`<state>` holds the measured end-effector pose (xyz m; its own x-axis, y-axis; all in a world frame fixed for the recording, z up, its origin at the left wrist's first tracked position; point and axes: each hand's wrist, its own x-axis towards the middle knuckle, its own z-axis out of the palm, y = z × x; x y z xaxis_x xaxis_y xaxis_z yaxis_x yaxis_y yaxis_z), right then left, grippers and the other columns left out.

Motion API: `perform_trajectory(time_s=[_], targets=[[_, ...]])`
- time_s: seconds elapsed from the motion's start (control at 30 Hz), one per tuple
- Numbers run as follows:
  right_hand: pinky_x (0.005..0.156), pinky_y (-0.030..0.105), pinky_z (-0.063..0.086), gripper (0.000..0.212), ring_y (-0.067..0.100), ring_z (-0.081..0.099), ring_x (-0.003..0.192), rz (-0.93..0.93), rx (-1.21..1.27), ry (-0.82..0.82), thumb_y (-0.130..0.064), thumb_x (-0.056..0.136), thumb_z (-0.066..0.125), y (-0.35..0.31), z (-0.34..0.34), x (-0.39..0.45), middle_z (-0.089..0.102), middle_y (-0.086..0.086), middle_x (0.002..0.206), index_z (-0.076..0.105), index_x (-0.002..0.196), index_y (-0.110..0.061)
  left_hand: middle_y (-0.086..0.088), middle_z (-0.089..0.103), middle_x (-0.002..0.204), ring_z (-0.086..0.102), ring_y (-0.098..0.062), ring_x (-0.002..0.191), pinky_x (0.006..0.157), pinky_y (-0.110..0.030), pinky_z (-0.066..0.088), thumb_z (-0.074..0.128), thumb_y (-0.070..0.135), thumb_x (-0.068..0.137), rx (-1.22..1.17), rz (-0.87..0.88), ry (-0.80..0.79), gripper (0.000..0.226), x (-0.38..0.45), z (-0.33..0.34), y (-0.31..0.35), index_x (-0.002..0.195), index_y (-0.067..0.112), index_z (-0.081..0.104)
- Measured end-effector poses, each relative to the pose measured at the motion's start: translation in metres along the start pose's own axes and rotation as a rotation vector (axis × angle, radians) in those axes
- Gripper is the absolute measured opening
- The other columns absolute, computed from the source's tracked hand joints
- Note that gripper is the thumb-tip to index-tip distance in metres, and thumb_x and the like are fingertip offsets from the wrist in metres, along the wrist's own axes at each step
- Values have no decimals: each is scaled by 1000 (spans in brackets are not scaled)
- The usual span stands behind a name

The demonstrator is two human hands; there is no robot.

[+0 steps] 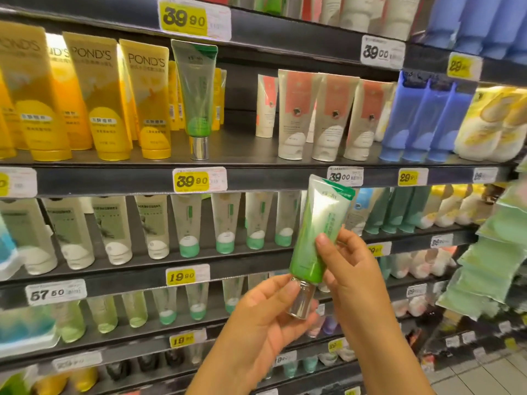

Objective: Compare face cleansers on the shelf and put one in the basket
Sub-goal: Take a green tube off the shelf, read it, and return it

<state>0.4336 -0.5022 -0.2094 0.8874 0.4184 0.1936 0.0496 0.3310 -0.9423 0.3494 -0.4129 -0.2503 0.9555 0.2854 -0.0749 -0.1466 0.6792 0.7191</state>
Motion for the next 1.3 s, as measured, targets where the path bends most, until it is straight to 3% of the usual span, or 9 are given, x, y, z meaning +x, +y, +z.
perform_trajectory(time_s=[0.17,0.3,0.4,0.67,0.8,1.03,1.2,1.3], targets=[[42,14,46,53,27,64,91,44,31,-15,-37,61,68,-5,-32,-29,68,3,92,60,108,-12,-17,71,76,70,-24,67,61,-29,58,64,13,71,25,-7,1,17,-28,24,-30,80,6,76],[56,19,52,50,19,67,85,55,74,-35,-29,65,67,-4,-48,-51,70,6,94,59,110,-9,-20,71,84,70,-24,70,60,-30,58,67,14,67,19,-2,78,33,-52,32,-53,96,-2,69],[62,20,54,45,14,70,82,50,107,-25,-30,66,68,4,-59,-69,73,2,89,61,106,-12,-24,70,95,70,-24,73,61,-30,58,66,16,70,-19,-1,87,32,-70,32,-66,95,-3,72],[66,23,56,46,17,68,84,20,159,-19,-32,70,66,6,-56,-100,72,3,92,60,111,-12,-32,67,96,70,-32,74,60,-32,59,67,14,67,-174,-20,125,37,-108,35,-72,93,-13,69],[61,18,54,45,8,70,81,-41,223,-5,-28,64,68,3,-38,-109,74,-5,90,52,106,-24,-32,67,97,70,-33,77,61,-31,59,67,13,68,-194,-60,77,36,-118,25,-65,95,-11,69],[59,13,51,34,2,68,73,-162,181,29,-27,64,67,-14,-10,-109,73,-9,78,54,94,-19,-30,68,95,70,-32,77,61,-30,59,65,10,69,-188,-51,-23,32,-115,20,-33,93,-12,70],[62,14,51,33,3,68,77,-171,176,1,-27,65,66,-15,8,-112,73,-9,80,56,95,-20,-29,67,100,70,-32,83,66,-31,59,62,6,73,-140,-24,-51,32,-119,7,-14,99,-12,68],[67,16,54,32,9,69,88,-158,153,-20,-27,69,62,-12,17,-114,73,-3,92,59,101,-21,-28,67,102,70,-32,83,69,-33,60,61,-1,72,-152,22,-34,35,-122,2,-8,104,-12,65]])
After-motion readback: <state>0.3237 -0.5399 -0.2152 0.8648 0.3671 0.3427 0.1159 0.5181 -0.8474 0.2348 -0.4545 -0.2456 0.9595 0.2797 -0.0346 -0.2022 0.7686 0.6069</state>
